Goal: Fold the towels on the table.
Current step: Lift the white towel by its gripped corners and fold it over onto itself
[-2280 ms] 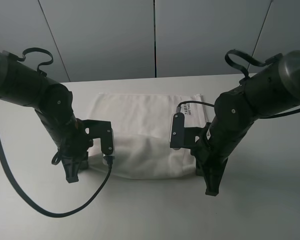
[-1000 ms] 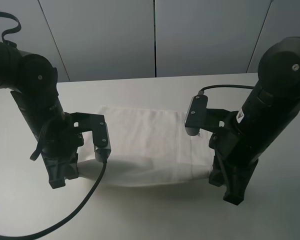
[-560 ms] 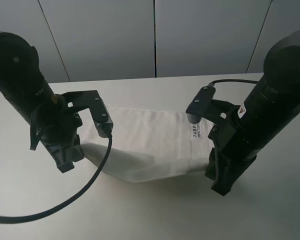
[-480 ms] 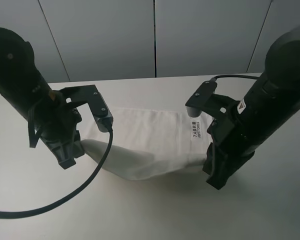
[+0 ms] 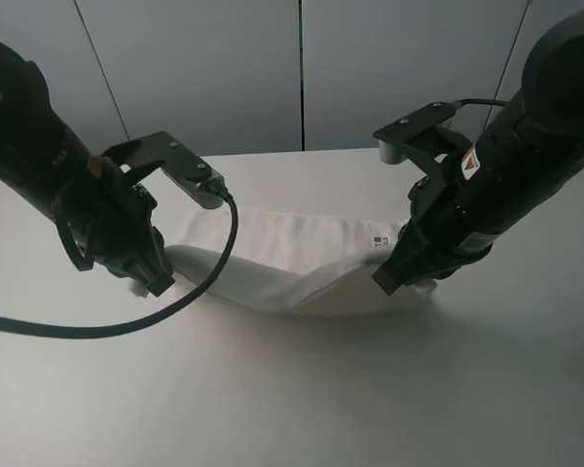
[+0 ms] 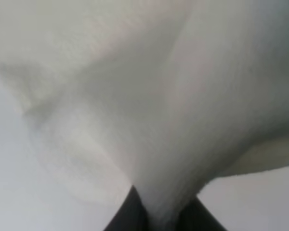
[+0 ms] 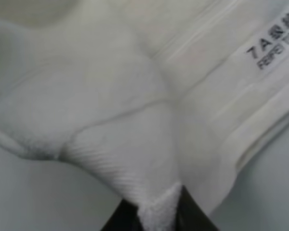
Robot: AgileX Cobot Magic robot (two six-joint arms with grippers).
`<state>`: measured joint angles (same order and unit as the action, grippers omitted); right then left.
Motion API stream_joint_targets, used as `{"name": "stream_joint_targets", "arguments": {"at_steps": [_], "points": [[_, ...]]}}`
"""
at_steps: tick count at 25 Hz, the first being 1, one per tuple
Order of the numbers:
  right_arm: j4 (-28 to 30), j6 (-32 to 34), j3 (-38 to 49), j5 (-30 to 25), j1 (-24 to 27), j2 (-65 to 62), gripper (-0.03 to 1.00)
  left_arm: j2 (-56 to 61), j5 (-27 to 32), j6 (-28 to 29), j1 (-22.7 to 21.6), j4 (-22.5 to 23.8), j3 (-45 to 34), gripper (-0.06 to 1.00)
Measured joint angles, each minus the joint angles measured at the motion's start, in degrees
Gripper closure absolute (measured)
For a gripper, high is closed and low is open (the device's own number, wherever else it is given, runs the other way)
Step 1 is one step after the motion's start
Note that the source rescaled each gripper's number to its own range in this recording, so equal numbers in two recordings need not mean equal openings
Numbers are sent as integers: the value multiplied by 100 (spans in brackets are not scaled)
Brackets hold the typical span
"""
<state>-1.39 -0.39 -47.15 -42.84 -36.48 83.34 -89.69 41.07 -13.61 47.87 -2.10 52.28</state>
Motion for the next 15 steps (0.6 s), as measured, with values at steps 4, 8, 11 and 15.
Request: {"name": "stream_joint_targets", "arguments": {"at_steps": [4, 8, 11, 15], "points": [[392, 806, 0, 149, 0, 0, 97, 45, -211, 688, -292, 95, 0, 92], [819, 1575, -14, 444, -10, 0, 97, 45, -436, 943, -777, -11, 0, 92], [1068, 1955, -48, 745, -10, 0, 97, 45, -601, 976, -989, -158, 8, 92], [1401, 2297, -58, 973, -10, 53, 97, 45, -781, 986, -1051, -191, 21, 92]]}}
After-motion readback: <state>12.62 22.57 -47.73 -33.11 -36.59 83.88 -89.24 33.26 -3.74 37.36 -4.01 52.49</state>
